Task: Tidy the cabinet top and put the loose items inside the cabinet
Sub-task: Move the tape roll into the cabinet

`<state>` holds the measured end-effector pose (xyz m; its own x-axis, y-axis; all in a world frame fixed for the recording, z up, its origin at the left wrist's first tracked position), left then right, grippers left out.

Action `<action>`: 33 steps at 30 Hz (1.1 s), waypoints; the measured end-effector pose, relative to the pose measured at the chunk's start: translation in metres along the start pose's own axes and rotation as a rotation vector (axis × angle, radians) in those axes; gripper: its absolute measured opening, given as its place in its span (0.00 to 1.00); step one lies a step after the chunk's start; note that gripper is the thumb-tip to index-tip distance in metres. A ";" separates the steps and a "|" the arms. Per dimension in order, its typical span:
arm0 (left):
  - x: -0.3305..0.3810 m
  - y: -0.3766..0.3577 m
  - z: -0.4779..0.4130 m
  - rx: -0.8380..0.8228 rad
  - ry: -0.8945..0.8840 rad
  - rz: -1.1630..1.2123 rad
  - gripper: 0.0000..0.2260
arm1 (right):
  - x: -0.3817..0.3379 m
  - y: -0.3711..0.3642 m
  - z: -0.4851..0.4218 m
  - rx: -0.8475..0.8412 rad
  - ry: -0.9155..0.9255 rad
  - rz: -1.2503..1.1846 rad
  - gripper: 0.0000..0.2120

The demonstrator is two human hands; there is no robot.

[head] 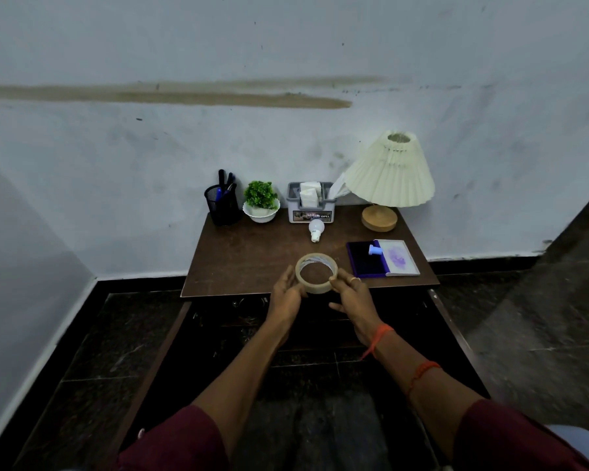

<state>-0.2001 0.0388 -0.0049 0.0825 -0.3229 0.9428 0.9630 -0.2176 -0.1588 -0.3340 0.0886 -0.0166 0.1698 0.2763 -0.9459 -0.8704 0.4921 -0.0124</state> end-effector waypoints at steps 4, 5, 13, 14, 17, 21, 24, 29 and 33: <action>-0.014 0.012 0.023 0.040 0.006 0.031 0.31 | 0.013 -0.002 0.027 -0.008 -0.015 0.019 0.14; -0.019 0.015 0.027 0.042 0.014 0.041 0.32 | 0.017 -0.003 0.033 -0.017 -0.018 0.014 0.11; -0.048 0.027 0.051 0.070 0.048 0.088 0.31 | 0.051 -0.003 0.054 0.006 -0.061 0.001 0.18; -0.050 0.029 0.053 0.072 0.055 0.095 0.31 | 0.054 -0.003 0.054 0.004 -0.067 0.002 0.18; -0.056 0.034 0.056 0.104 0.069 0.112 0.31 | 0.064 -0.004 0.054 0.011 -0.080 0.015 0.19; -0.070 0.040 0.049 0.131 0.089 0.115 0.31 | 0.083 -0.009 0.047 0.006 -0.117 0.030 0.19; -0.082 0.046 0.037 0.150 0.105 0.106 0.30 | 0.093 -0.014 0.034 -0.003 -0.152 0.039 0.20; -0.100 0.052 0.001 0.179 0.126 0.093 0.30 | 0.116 -0.024 -0.006 -0.011 -0.203 0.087 0.20; -0.119 0.062 -0.038 0.213 0.161 0.061 0.29 | 0.137 -0.034 -0.047 -0.032 -0.257 0.113 0.18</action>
<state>-0.1599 0.0289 -0.1379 0.1170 -0.4757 0.8718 0.9911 0.0003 -0.1328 -0.3028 0.0705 -0.1610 0.1793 0.5302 -0.8287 -0.9039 0.4214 0.0740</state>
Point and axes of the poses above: each hand's wrist, its own z-axis away from the middle knuckle, its own y-axis out of the back of the hand, x = y × z, the point moved 5 cm from there along -z, towards the middle knuckle, and after that the axes turned 3 degrees about z, right-handed, at the moved point
